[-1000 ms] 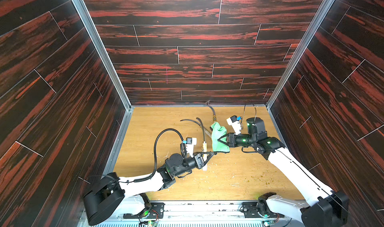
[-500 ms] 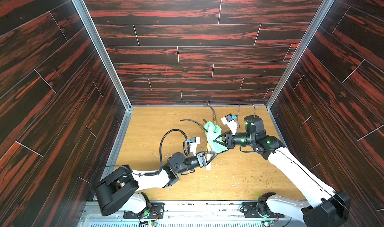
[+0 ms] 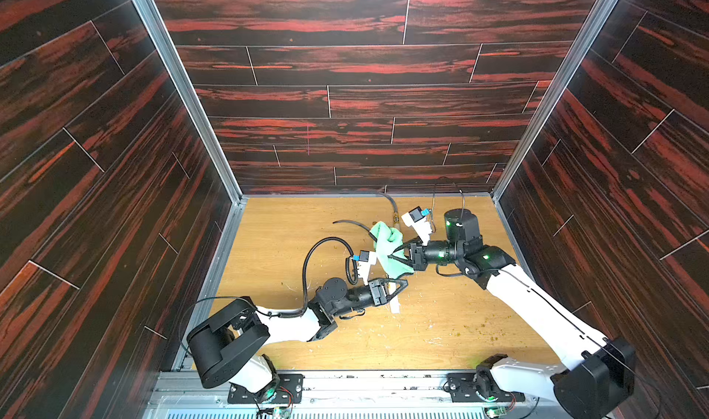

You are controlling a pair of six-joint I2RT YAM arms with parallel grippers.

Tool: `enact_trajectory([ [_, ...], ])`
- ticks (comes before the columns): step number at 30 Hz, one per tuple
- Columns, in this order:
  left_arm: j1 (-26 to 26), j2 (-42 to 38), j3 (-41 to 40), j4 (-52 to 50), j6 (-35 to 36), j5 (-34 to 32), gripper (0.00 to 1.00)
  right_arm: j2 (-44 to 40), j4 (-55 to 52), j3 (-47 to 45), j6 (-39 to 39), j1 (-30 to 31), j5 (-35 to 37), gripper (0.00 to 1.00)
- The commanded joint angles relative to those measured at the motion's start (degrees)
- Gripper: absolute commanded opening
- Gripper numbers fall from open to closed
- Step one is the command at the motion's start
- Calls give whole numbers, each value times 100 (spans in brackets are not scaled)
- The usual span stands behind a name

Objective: Wipe small sickles with rags
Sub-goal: Wipe the small sickle.

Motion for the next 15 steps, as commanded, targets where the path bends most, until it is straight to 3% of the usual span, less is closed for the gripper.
enact_trajectory([
  [1,-266,-342,245,251,362,498,0,293,245,225,-6,56,158,0],
  [15,-368,-838,129,-372,742,592,0,1130,430,860,52,-211,184,0],
])
